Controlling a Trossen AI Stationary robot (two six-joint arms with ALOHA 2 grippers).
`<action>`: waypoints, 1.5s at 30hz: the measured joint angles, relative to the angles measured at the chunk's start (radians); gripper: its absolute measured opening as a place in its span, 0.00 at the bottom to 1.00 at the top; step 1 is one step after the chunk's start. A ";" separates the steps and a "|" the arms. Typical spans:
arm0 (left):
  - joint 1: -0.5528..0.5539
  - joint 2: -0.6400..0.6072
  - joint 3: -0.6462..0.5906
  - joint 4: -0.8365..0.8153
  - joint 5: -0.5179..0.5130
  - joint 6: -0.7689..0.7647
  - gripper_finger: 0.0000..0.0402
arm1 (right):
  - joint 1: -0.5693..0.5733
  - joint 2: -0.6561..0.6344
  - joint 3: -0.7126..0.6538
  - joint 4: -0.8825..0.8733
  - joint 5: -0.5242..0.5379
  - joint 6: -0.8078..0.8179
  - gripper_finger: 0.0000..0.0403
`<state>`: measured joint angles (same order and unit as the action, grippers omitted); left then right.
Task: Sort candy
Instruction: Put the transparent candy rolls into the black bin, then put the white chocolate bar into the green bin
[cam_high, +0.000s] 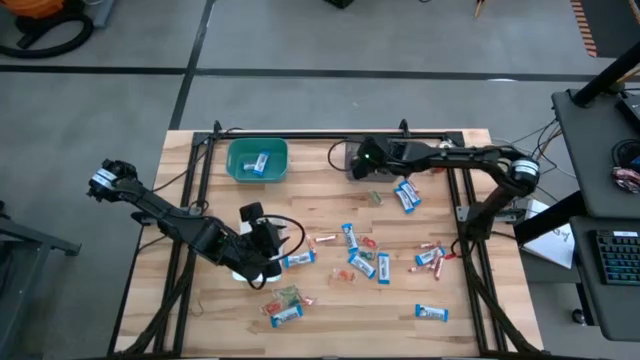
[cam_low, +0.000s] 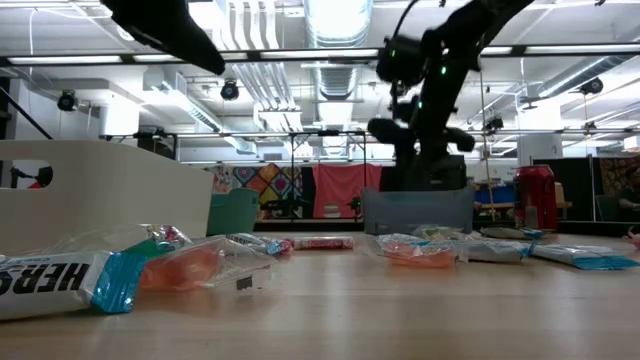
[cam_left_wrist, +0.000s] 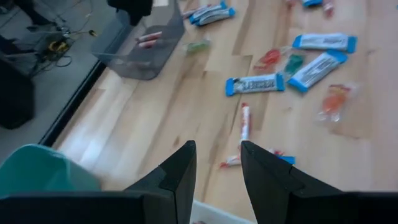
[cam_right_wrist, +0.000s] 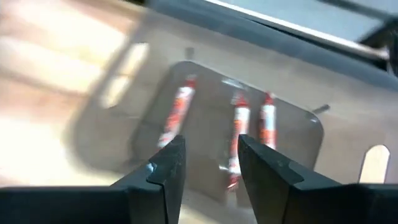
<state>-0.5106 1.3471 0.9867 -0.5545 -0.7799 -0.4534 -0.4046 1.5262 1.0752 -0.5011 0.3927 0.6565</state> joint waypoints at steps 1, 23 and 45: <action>0.000 0.002 0.000 0.015 0.009 0.002 0.28 | 0.018 -0.017 0.000 0.000 0.000 -0.023 0.34; 0.006 0.135 0.000 0.186 0.300 0.050 0.28 | 0.598 -0.369 -0.184 -0.066 0.000 -0.102 0.35; 0.105 0.473 0.235 -0.009 0.405 0.110 0.48 | 0.649 -0.379 -0.259 -0.032 0.003 -0.069 0.35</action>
<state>-0.4059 1.8196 1.2213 -0.5630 -0.3747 -0.3430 0.2443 1.1473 0.8158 -0.5332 0.3954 0.5873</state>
